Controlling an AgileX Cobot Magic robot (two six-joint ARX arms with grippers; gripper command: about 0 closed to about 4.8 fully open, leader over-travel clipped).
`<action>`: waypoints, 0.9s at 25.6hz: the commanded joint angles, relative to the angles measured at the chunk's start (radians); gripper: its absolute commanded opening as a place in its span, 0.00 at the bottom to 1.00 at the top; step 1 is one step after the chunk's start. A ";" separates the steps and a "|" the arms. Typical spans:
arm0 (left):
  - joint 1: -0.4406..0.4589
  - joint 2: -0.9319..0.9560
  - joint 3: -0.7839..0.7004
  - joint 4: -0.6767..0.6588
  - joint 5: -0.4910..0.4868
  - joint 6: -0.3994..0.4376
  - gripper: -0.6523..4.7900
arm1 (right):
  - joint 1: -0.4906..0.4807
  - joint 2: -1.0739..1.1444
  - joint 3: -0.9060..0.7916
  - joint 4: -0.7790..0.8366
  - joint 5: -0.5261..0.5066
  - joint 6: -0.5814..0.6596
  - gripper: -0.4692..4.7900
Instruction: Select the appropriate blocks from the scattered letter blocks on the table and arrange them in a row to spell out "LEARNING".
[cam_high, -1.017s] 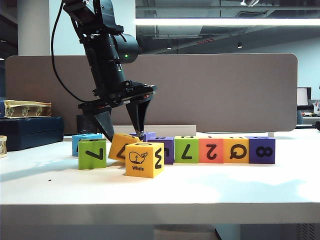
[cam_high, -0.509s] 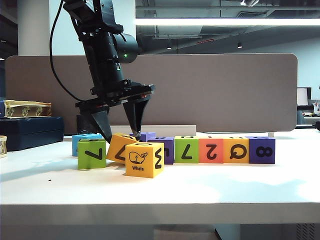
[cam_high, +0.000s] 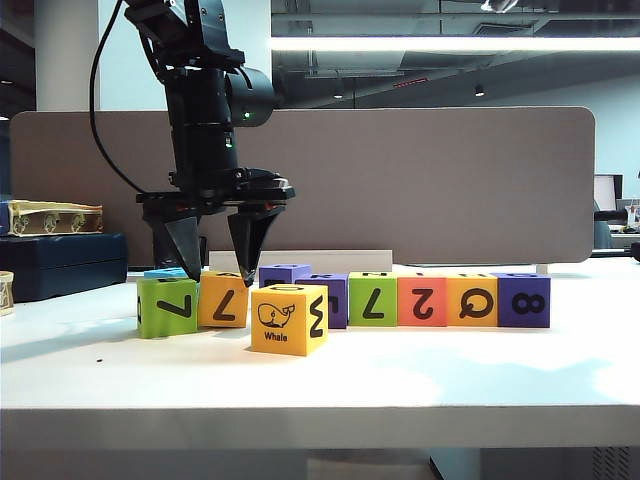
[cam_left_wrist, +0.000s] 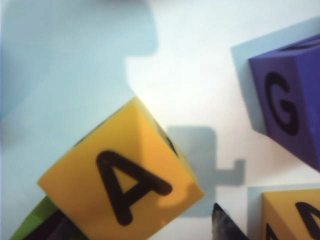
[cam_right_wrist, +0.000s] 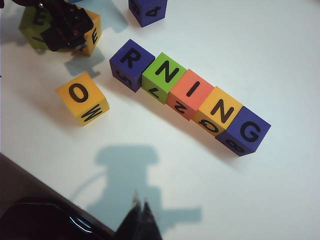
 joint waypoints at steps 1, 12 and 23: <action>0.001 -0.006 0.002 -0.017 0.011 0.004 0.76 | 0.002 -0.003 0.006 0.010 -0.002 -0.002 0.09; 0.002 -0.010 0.004 -0.025 -0.105 0.028 0.76 | 0.002 -0.003 0.006 0.010 -0.002 -0.002 0.09; 0.010 -0.125 0.003 -0.007 -0.144 0.035 0.74 | 0.002 -0.003 0.006 0.031 -0.002 -0.002 0.09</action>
